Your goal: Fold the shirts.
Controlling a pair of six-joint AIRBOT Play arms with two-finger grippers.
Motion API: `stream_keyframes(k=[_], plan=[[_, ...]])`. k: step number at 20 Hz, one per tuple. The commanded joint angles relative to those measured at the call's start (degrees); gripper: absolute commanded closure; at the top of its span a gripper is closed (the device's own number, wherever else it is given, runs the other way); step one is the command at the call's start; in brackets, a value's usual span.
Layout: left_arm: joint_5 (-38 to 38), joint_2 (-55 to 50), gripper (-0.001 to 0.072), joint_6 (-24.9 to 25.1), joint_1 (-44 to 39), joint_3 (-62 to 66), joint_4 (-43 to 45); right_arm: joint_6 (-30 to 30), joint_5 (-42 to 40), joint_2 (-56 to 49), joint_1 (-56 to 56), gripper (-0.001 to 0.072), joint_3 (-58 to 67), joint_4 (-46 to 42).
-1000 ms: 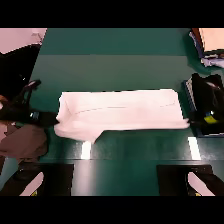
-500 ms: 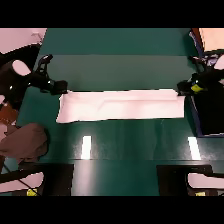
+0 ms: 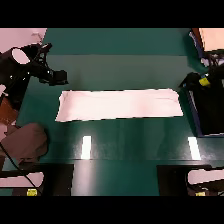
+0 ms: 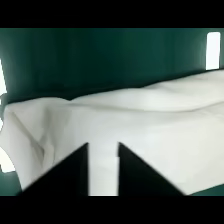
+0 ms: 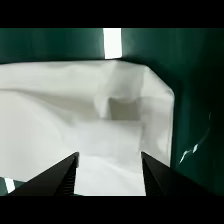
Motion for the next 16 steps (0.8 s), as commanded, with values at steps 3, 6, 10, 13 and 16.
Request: stream_keyframes(k=[3,6,10,13,16], plan=[[-6.54,-0.17,0.0685,0.31,-0.17,1.05,-4.90,-6.14,0.85,0.20,-9.20,0.0074,-13.57,6.69],[-5.55,-0.20,0.0685,0.28,-2.49,1.03,-5.90,-8.28,-1.75,-2.89,-9.62,0.0074,-17.16,9.81],[-2.32,-0.44,0.0685,-0.48,-7.45,1.01,-6.38,-10.23,-3.45,-5.88,-6.58,0.0079,-17.20,10.91],[3.37,-0.61,0.0686,-1.92,-11.74,0.13,-7.82,-12.61,-3.87,-6.36,-4.39,0.0305,-17.16,10.91],[8.94,-2.97,0.0686,-4.46,-16.94,0.13,-8.55,-14.14,-4.17,-5.20,-3.76,0.0619,-17.16,11.32]])
